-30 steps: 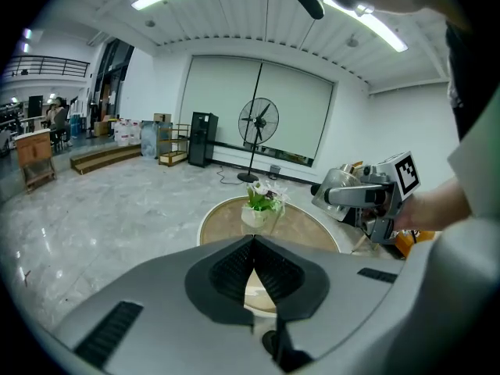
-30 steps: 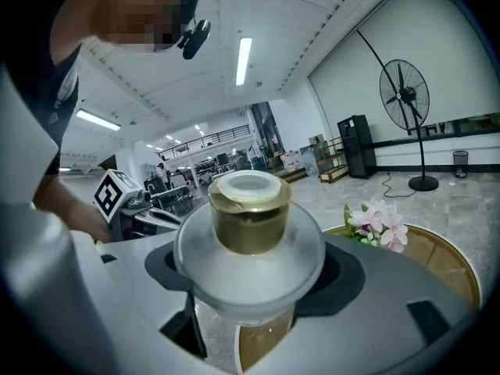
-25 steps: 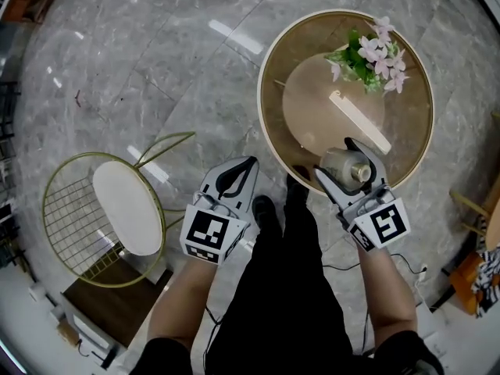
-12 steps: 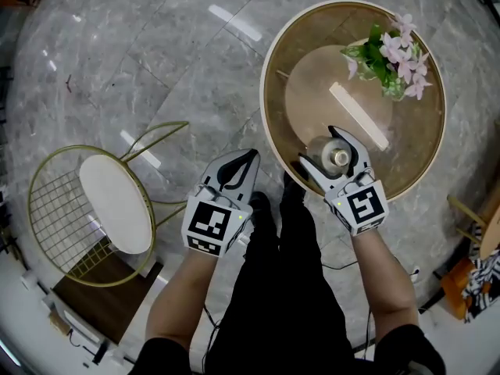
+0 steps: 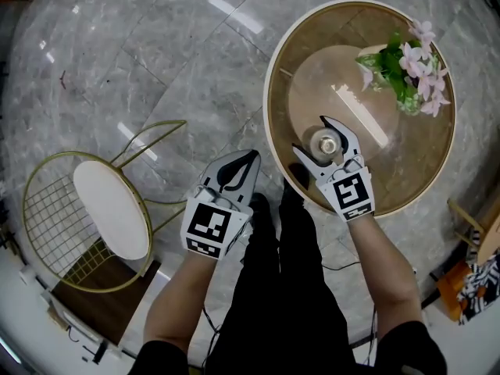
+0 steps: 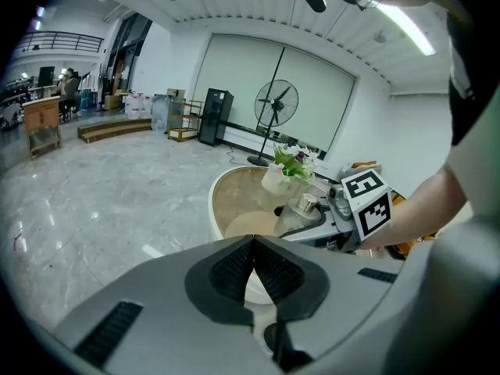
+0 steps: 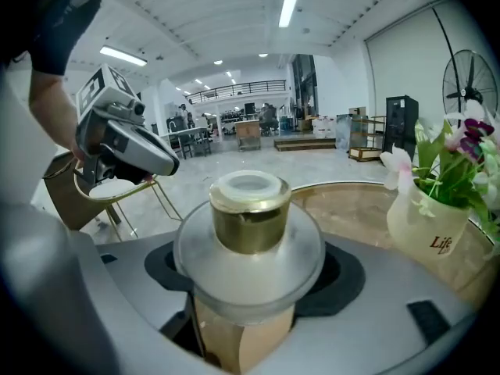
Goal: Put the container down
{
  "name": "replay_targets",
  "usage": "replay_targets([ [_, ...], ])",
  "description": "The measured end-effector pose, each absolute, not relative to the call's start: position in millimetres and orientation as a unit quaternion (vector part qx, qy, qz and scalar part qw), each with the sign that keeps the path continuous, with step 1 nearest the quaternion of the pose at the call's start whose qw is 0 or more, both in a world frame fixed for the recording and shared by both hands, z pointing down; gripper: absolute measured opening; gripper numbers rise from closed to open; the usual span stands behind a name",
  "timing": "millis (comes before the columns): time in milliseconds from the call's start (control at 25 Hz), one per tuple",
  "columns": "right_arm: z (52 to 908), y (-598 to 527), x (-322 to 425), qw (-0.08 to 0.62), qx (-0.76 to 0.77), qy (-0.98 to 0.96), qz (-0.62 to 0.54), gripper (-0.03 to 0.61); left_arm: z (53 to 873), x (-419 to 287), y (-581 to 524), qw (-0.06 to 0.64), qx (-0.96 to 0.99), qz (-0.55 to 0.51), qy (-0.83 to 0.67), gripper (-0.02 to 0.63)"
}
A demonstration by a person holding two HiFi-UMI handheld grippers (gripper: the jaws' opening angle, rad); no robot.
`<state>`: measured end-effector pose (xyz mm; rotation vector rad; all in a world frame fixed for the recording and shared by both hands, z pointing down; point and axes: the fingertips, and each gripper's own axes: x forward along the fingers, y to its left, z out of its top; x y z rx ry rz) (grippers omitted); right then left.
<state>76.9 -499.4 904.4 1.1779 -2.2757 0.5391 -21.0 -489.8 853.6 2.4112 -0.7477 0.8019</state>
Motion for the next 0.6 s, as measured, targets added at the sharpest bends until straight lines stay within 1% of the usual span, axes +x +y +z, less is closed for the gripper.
replay_targets([
  [320, 924.1, -518.2, 70.4, 0.274, 0.428, -0.845, 0.167, 0.345, 865.7, -12.4, -501.7, 0.250, 0.885, 0.288, -0.267, 0.011],
  [600, 927.8, -520.8, 68.4, 0.288, 0.427, -0.838, 0.179, 0.345, 863.5, -14.4, -505.5, 0.249, 0.886, 0.288, -0.266, 0.011],
])
